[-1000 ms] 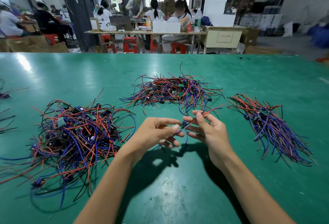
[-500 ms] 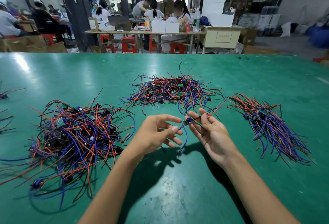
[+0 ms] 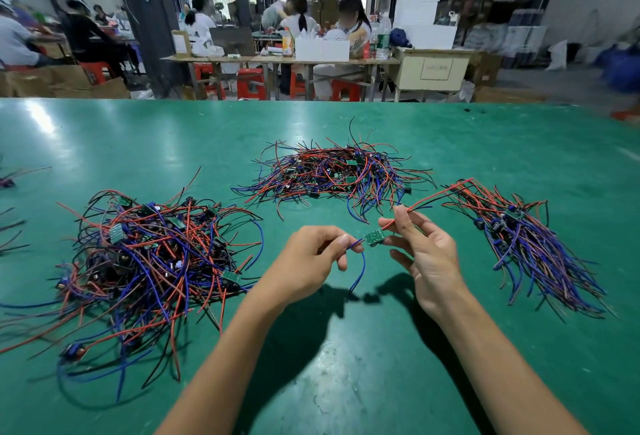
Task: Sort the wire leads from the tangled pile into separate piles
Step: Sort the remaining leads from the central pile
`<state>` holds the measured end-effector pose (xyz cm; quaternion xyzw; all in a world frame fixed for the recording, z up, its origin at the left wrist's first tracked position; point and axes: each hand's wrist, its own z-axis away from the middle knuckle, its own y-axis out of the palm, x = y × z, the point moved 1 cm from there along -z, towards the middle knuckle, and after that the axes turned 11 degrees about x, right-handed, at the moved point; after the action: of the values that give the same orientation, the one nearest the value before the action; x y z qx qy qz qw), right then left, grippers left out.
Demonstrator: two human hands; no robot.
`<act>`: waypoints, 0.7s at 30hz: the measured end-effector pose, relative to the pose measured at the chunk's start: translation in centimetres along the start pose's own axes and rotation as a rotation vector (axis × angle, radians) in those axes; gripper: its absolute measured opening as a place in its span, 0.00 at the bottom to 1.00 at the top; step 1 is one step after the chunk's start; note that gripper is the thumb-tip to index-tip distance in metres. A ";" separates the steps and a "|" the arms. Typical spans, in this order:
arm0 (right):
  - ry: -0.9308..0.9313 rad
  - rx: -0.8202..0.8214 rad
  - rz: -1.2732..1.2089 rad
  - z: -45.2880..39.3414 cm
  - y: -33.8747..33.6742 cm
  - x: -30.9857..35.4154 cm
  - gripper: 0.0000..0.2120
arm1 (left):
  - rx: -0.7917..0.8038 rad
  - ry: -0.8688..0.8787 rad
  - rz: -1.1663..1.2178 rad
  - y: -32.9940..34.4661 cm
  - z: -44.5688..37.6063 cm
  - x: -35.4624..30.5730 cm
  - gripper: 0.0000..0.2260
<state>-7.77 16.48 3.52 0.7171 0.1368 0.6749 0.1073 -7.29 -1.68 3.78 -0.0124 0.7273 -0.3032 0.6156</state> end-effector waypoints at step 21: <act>-0.280 -0.337 0.680 -3.2 -2.5 4.5 0.14 | -0.071 -0.021 0.013 1.0 0.4 -0.2 0.07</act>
<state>-10.90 20.29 7.06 0.7787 -0.2365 0.5809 0.0116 -6.54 -0.96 3.50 -0.0324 0.7312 -0.2731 0.6243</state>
